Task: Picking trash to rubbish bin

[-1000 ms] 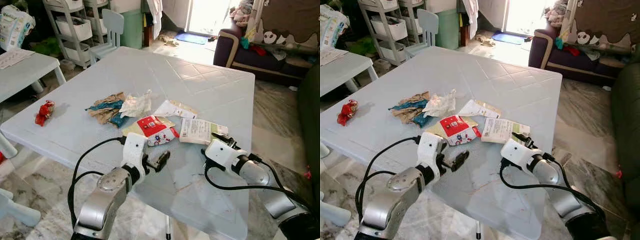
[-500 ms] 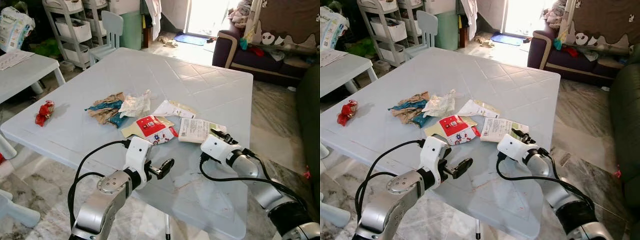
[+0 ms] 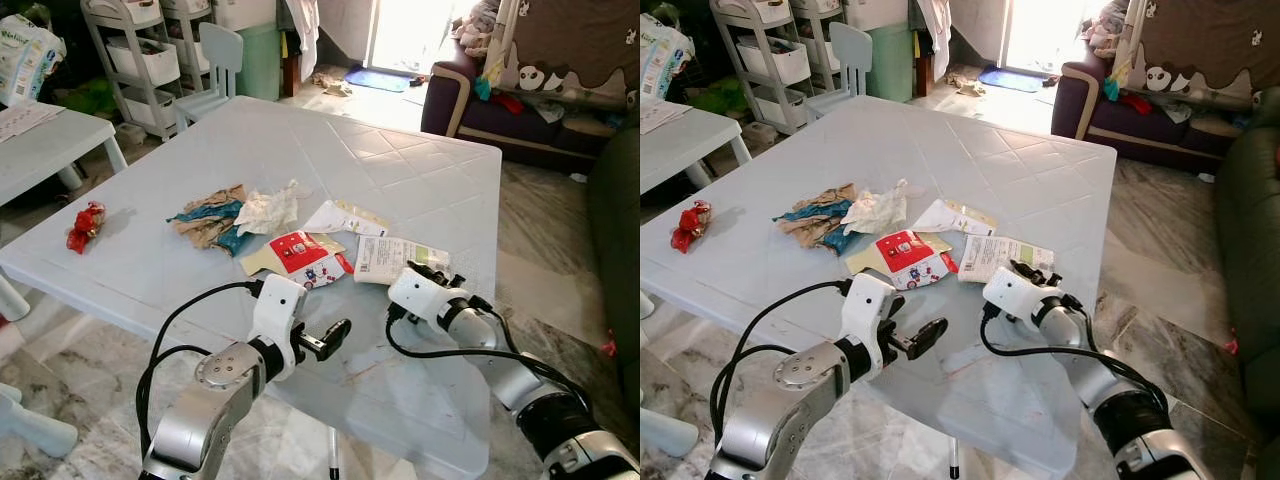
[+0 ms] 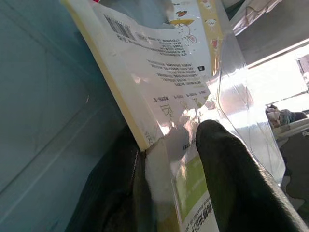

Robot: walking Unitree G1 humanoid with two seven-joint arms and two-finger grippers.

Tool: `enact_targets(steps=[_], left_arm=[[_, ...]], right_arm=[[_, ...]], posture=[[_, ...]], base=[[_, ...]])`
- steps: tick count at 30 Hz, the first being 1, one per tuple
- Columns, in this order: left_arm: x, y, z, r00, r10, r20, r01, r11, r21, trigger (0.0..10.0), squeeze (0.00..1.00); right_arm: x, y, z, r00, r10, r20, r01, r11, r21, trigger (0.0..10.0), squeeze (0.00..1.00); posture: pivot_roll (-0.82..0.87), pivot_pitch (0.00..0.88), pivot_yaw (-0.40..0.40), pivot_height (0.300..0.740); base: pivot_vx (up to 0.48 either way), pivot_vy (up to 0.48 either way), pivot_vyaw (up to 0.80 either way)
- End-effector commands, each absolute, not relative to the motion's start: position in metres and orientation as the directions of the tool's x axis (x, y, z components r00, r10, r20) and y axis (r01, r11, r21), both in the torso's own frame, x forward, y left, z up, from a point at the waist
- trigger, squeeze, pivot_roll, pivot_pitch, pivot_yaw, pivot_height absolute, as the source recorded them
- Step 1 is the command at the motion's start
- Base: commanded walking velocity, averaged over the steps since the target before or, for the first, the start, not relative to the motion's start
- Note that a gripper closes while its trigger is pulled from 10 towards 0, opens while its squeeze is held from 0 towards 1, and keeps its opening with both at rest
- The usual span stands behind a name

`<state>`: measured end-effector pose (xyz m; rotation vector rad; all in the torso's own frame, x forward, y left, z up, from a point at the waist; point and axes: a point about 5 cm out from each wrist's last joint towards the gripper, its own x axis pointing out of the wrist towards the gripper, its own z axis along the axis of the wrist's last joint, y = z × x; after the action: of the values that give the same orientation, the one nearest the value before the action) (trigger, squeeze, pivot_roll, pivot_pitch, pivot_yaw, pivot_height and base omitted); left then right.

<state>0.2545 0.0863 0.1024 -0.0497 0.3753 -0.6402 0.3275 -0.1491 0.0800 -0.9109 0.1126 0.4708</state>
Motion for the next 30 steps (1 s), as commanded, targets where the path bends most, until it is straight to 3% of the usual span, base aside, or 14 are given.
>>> enact_targets(steps=[1, 14, 19, 22, 30], left_arm=[[0.253, 0.084, 0.104, 0.729, -0.601, -0.328, 0.586, 0.796, -0.155, 10.0, 0.0], [0.255, 0.084, 0.104, 0.741, -0.587, -0.326, 0.581, 0.804, -0.126, 10.0, 0.0], [0.264, 0.092, 0.107, 0.806, -0.509, -0.303, 0.512, 0.856, -0.075, 10.0, 0.0], [0.275, 0.106, 0.103, 0.867, -0.396, -0.303, 0.402, 0.914, -0.045, 10.0, 0.0], [0.296, 0.115, 0.102, 0.918, -0.297, -0.263, 0.315, 0.949, 0.026, 10.0, 0.0]], right_arm=[[0.33, -0.148, 0.08, 0.892, 0.346, -0.292, -0.44, 0.514, -0.737, 0.0, 0.0], [0.331, -0.151, 0.08, 0.907, 0.331, -0.26, -0.407, 0.531, -0.743, 0.0, 0.0], [0.334, -0.156, 0.089, 0.934, 0.3, -0.194, -0.343, 0.599, -0.724, 0.0, 0.0], [0.334, -0.158, 0.107, 0.949, 0.297, -0.102, -0.289, 0.703, -0.65, 0.0, 0.0], [0.326, -0.159, 0.127, 0.948, 0.318, -0.032, -0.282, 0.785, -0.552, 0.0, 0.0]], posture=[[0.03, 0.0, -0.071, 0.74], [0.03, 0.0, -0.069, 0.74], [0.03, 0.0, -0.068, 0.74], [0.02, 0.0, -0.064, 0.74], [-0.01, 0.0, -0.057, 0.74]], base=[[0.0, 0.0, 0.0], [0.0, 0.0, 0.0], [0.0, 0.0, 0.0], [0.0, 0.0, 0.0], [0.0, 0.0, 0.0]])
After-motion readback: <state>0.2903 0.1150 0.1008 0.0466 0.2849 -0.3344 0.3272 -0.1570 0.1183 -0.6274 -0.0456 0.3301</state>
